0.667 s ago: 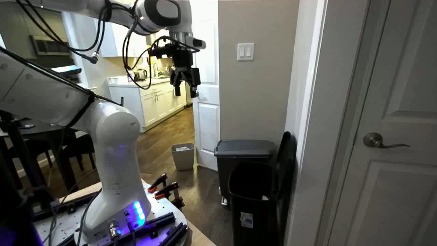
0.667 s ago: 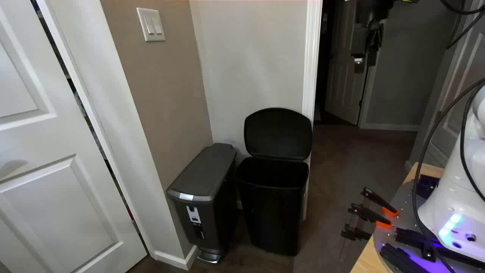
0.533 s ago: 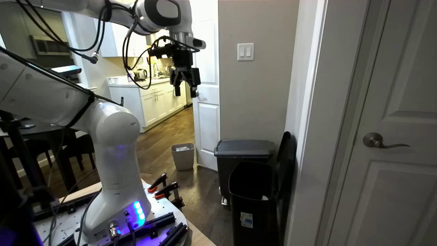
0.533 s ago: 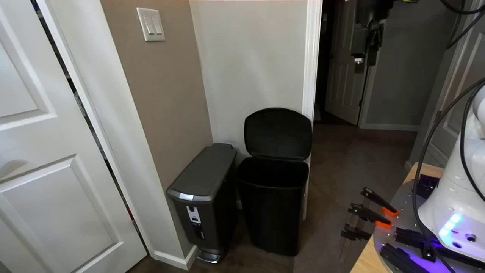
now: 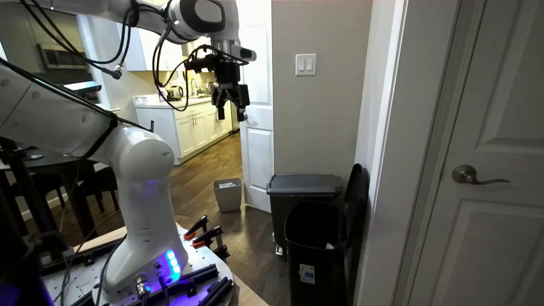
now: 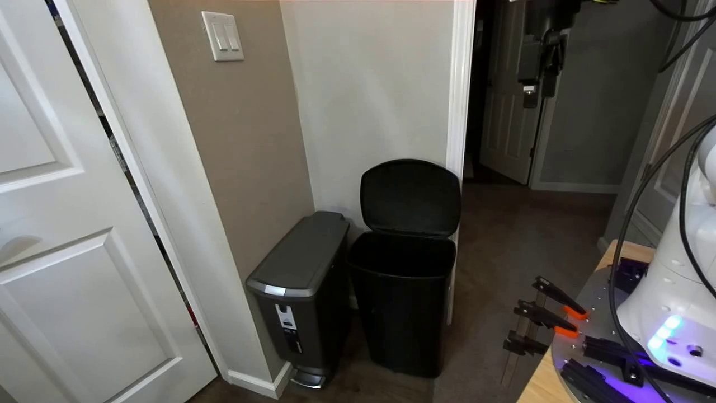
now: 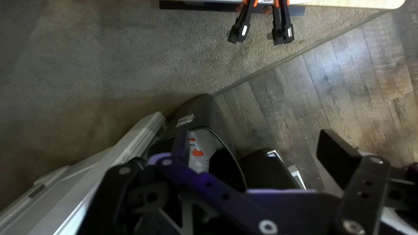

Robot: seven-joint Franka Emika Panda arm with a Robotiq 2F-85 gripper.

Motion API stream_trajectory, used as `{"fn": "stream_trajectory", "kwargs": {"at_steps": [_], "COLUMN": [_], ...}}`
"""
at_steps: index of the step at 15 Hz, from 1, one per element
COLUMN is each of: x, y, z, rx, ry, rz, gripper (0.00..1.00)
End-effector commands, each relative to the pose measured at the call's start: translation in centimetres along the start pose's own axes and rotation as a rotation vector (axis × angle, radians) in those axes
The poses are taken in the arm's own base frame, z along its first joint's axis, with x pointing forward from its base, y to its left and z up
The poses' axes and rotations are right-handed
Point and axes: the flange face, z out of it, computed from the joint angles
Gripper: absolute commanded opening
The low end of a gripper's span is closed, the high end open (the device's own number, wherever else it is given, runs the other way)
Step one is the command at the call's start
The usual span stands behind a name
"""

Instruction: Close the black bin.

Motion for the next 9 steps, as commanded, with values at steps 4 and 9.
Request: {"fn": "stream_trajectory", "kwargs": {"at_steps": [4, 9], "x": [0.5, 6.0], "y": [-0.6, -5.3], "z": [0.0, 0.6], "rx": [0.007, -0.041], "ry": [-0.001, 0.055], "rz": [0.009, 0.005], "gripper": [1.0, 1.0]}}
